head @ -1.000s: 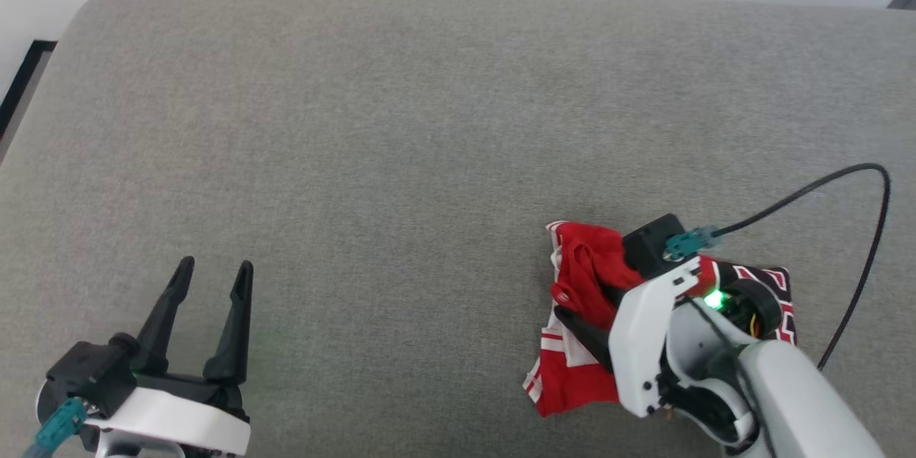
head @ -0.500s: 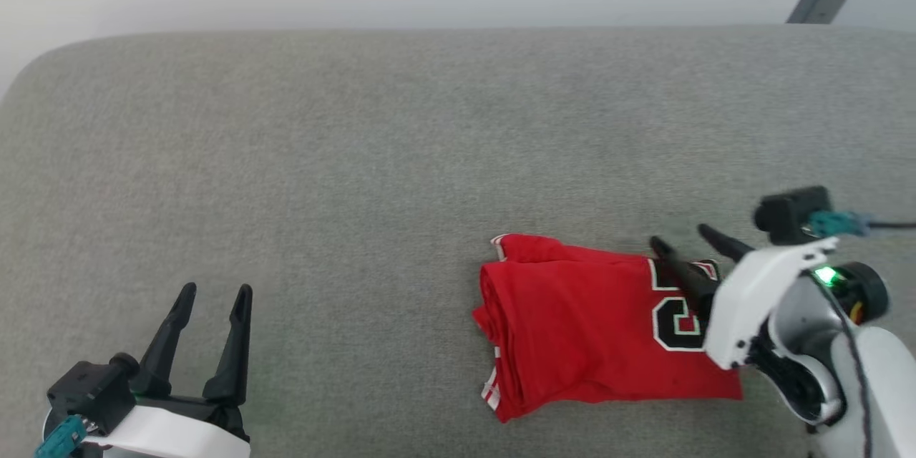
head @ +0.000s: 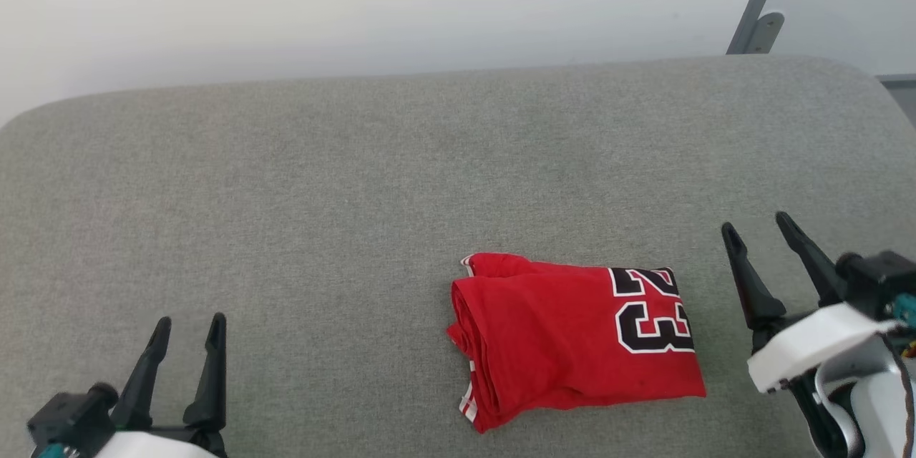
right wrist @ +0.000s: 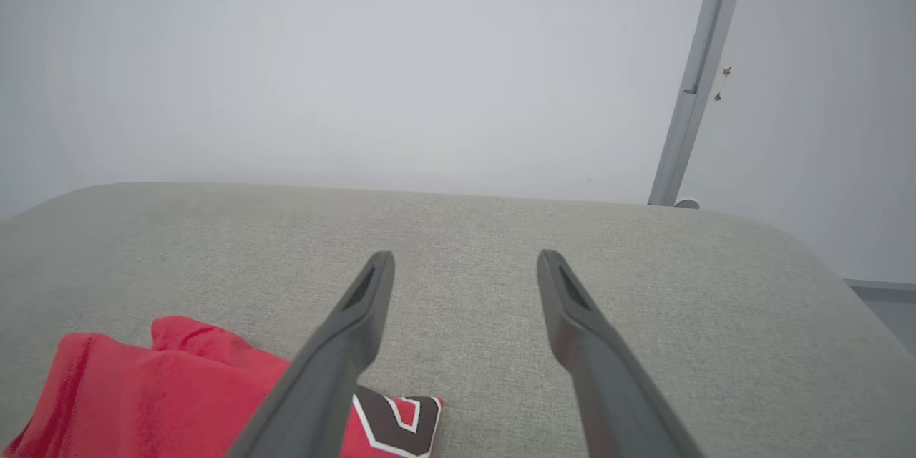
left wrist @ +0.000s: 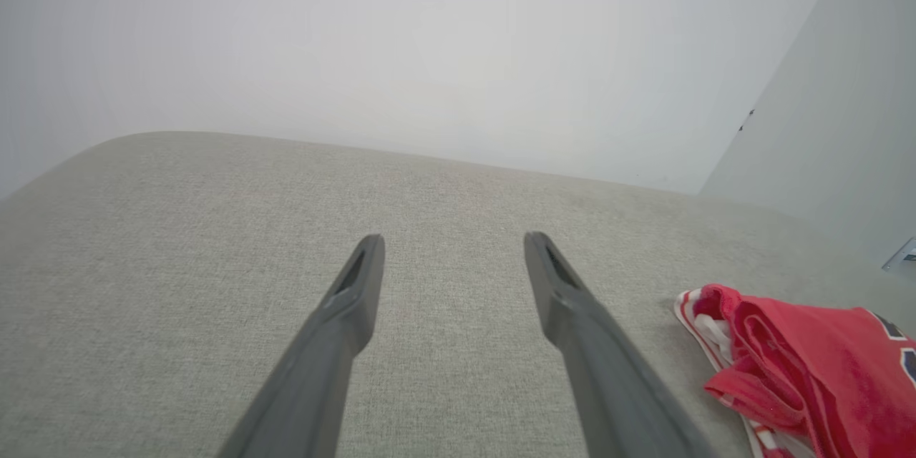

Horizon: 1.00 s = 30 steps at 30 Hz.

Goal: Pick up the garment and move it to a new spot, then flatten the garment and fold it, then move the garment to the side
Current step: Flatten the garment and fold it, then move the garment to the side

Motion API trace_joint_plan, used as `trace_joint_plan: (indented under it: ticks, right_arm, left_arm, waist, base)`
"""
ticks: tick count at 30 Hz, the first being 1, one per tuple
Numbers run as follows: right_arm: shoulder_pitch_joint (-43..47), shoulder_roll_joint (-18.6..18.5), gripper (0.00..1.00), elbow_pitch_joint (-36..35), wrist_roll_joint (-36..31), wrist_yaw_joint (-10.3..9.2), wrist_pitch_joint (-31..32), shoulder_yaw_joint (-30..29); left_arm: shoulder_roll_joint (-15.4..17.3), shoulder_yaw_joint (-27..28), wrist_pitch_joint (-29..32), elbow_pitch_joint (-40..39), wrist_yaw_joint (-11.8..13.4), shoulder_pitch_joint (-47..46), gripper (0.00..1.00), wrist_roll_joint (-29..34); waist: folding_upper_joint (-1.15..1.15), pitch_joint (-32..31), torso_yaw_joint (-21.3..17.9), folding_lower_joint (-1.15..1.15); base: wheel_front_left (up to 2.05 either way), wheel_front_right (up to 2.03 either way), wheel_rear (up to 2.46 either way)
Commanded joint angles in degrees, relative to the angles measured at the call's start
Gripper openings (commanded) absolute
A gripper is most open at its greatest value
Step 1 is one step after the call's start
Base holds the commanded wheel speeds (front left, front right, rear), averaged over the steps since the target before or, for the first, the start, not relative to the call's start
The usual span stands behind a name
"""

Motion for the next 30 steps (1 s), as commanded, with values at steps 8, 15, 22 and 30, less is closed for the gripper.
trace_joint_plan:
  ticks: [8, 15, 22, 30]
  right_arm:
    - [4.5, 0.6, 1.0, -2.5, -3.2, -0.05, -3.7, -1.0]
    - [8.6, 2.0, 1.0, -6.5, -4.8, -0.05, -2.7, -3.6]
    - [12.6, 3.8, 1.0, -10.7, -6.1, -0.04, -1.8, -7.4]
    - [13.7, 5.5, 1.0, -12.7, -6.3, -0.05, 0.4, -8.0]
  left_arm:
    - [-1.5, 3.7, -0.3, -3.0, 0.1, 4.1, 1.0, 1.9]
    - [-2.2, 6.0, -0.3, -7.1, 0.1, 7.3, 1.0, 3.3]
    - [-2.9, 7.1, -0.3, -10.1, 0.1, 9.3, 1.0, 4.4]
    - [-2.4, 6.1, -0.3, -10.8, 0.1, 8.7, 1.0, 4.1]
  waist:
    - [0.0, -0.7, -0.2, 0.0]
    - [0.0, -0.1, 0.7, 0.0]
    - [0.0, 0.8, 1.5, 0.0]
    - [0.0, 1.1, 2.1, 0.0]
  base:
    - [0.0, 0.0, 0.0]
    - [0.0, 0.0, 0.0]
    - [0.0, 0.0, 0.0]
    - [0.0, 0.0, 0.0]
